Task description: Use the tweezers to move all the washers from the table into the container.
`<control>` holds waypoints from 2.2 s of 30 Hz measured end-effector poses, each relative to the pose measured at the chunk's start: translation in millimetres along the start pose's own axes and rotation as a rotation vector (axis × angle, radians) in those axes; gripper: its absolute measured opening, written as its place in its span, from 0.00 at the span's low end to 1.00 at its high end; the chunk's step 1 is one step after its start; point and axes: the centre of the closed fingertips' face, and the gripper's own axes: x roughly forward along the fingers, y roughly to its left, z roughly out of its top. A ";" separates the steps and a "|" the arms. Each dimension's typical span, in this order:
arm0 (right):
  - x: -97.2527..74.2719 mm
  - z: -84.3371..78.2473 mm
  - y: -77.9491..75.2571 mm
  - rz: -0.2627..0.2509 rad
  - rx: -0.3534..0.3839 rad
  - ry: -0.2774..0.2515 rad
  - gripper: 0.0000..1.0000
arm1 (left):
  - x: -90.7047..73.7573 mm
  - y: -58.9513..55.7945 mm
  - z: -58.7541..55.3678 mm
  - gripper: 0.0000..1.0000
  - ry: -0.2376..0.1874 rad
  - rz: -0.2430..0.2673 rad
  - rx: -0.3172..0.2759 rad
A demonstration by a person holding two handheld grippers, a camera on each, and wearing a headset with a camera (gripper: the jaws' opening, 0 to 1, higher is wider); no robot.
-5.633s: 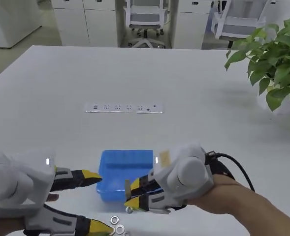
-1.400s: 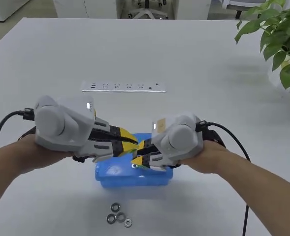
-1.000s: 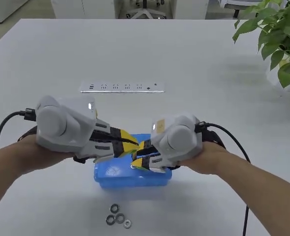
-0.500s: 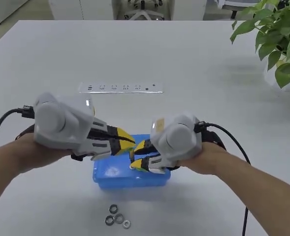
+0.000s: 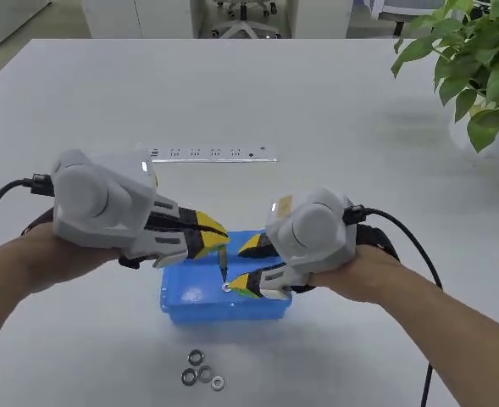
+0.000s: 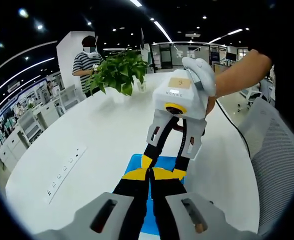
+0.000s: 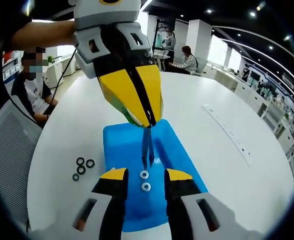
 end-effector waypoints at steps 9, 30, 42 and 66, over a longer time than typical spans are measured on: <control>-20.5 -1.8 1.7 -0.054 0.071 -0.023 0.37 | -12.7 3.1 5.7 0.04 0.014 0.034 -0.001; -57.5 -8.7 23.7 -0.123 0.153 -0.117 0.65 | -38.7 -15.0 11.6 0.04 0.016 0.041 -0.027; -67.5 -15.3 35.7 -0.131 0.168 -0.135 0.78 | -45.2 -34.2 14.7 0.04 0.011 0.028 -0.038; -74.8 -20.5 53.1 -0.127 0.165 -0.163 0.92 | -58.5 -57.4 19.7 0.04 -0.007 0.022 -0.033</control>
